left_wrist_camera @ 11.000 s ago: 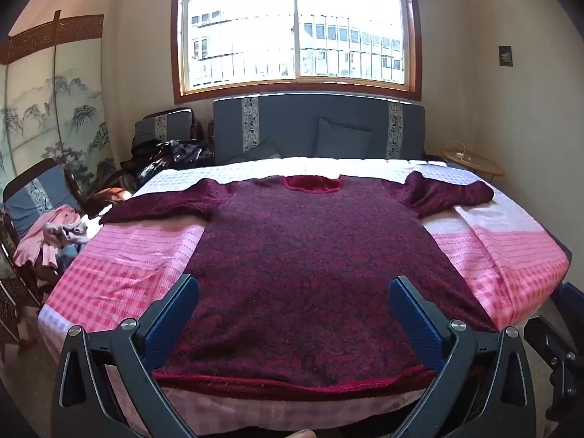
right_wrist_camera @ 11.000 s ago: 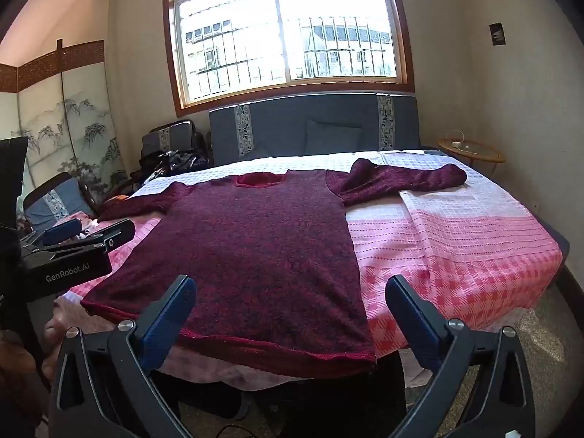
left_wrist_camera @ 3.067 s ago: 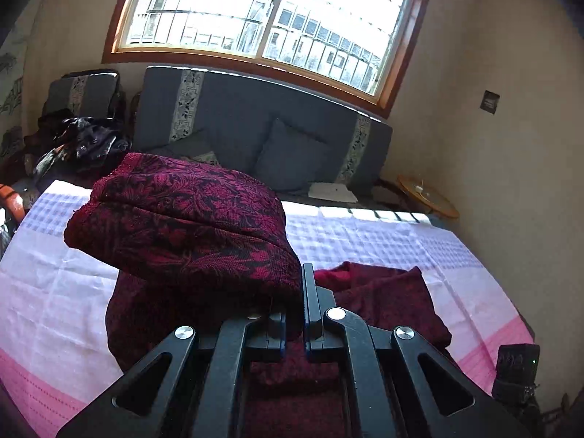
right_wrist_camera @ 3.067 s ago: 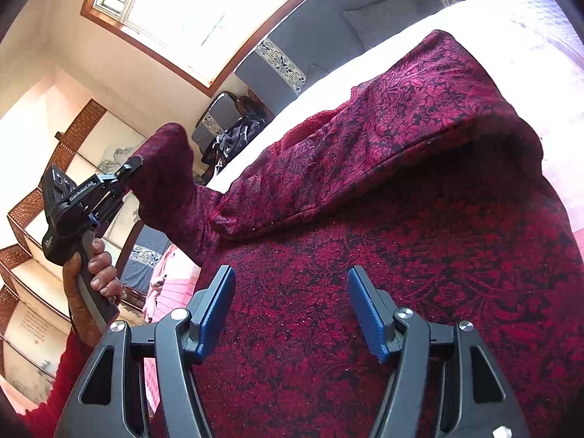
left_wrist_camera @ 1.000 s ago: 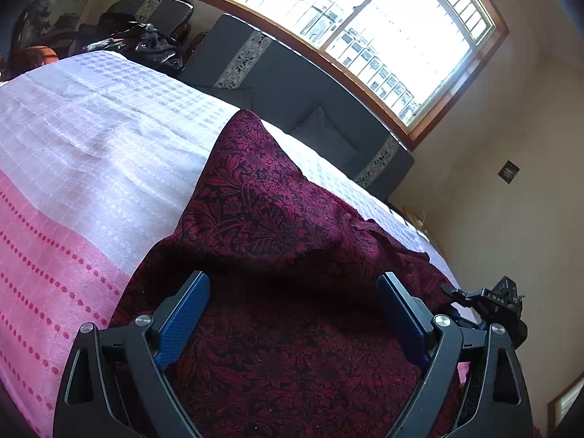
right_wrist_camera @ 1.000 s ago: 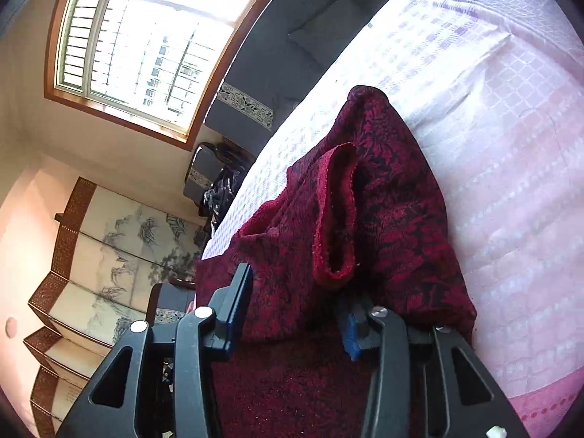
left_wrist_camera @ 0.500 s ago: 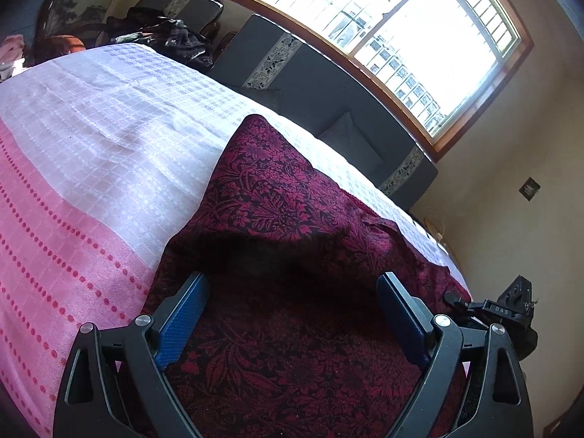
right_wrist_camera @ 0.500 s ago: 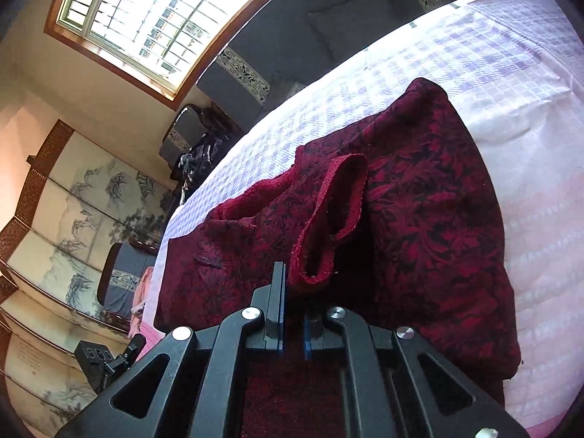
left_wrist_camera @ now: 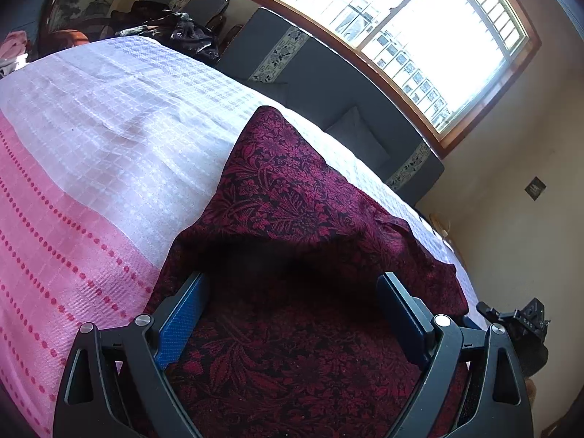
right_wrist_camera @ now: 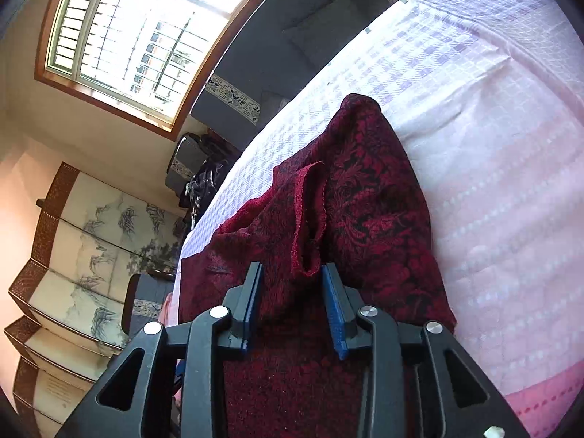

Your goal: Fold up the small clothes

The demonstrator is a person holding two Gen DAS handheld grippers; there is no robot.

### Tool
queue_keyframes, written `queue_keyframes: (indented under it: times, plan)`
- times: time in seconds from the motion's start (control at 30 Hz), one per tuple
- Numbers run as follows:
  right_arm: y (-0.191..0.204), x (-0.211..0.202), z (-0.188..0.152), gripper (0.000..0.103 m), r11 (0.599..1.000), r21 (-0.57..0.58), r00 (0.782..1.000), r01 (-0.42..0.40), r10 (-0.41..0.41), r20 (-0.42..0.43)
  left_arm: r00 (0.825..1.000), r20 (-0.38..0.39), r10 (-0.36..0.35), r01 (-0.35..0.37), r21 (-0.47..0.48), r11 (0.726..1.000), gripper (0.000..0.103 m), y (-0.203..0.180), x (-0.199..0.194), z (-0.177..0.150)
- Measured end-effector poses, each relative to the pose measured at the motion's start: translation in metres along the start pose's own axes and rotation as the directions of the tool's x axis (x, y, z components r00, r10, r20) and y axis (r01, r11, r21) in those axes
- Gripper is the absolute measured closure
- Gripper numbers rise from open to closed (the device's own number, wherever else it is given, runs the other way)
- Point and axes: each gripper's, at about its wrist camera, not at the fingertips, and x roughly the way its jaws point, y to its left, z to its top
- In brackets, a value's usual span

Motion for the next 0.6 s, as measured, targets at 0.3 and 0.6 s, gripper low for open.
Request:
queue_keyframes:
  times: [0.3,0.6]
  plan:
    - [0.009,-0.154,-0.136,0.034,0.947,-0.32,0.989,-0.033,-0.014,-0.144,0.984,-0.141,-0.111,0.145,0.262,0.954,0.01,-0.066,-0.106,-0.05]
    - [-0.039,-0.2,-0.231,0.035,0.966,-0.258,0.981,-0.004,-0.046,-0.186,0.986,-0.167,-0.012,0.07,0.344,0.936,0.01,-0.044,-0.214,-0.133]
